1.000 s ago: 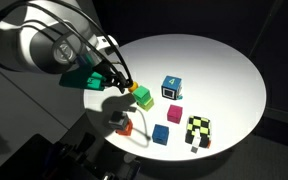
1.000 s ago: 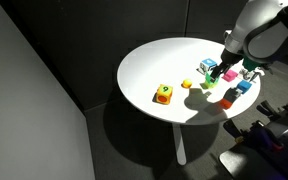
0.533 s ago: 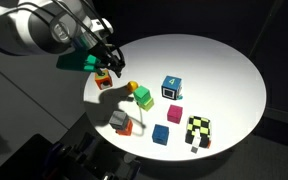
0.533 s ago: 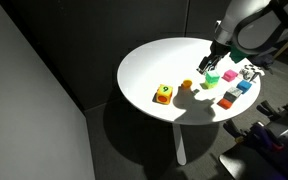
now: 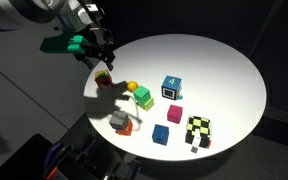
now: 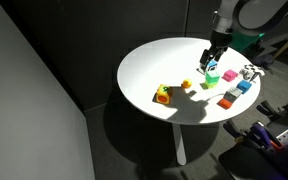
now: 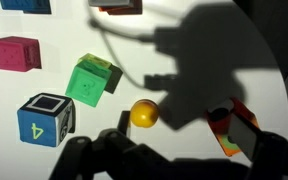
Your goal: Pick up the gray block and put it on top of the orange block
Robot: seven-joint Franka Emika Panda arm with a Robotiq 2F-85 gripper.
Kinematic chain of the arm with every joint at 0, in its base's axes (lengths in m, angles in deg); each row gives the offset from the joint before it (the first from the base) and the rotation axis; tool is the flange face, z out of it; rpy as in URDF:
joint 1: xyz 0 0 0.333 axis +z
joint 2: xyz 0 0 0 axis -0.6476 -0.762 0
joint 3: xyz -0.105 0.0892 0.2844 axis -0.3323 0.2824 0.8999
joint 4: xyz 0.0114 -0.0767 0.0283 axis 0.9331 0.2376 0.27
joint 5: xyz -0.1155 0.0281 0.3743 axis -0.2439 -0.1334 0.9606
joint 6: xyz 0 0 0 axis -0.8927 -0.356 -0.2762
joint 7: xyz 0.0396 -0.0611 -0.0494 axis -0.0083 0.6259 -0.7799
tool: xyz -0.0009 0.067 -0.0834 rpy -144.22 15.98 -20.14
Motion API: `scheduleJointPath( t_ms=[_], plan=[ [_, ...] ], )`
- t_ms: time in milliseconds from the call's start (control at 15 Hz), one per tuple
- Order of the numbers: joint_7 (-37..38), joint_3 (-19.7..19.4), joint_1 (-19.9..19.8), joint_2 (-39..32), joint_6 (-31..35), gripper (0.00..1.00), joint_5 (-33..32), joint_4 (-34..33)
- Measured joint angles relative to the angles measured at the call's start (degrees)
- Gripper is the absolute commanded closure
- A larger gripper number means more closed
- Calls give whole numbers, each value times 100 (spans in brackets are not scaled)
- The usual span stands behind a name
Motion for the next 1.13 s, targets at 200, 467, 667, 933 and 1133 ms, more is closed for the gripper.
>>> scheduleJointPath(
  t_ms=[200,467,667,933,1133],
  plan=[
    [-61,94,1,242,-387,0,207,-10],
    [-307,172,11,532,-718,0,546,3],
    [-538,179,16,729,-906,0,550,39],
    [-897,176,16,888,-1051,0,635,96],
    [-918,176,16,900,-1052,0,635,115]
  ],
)
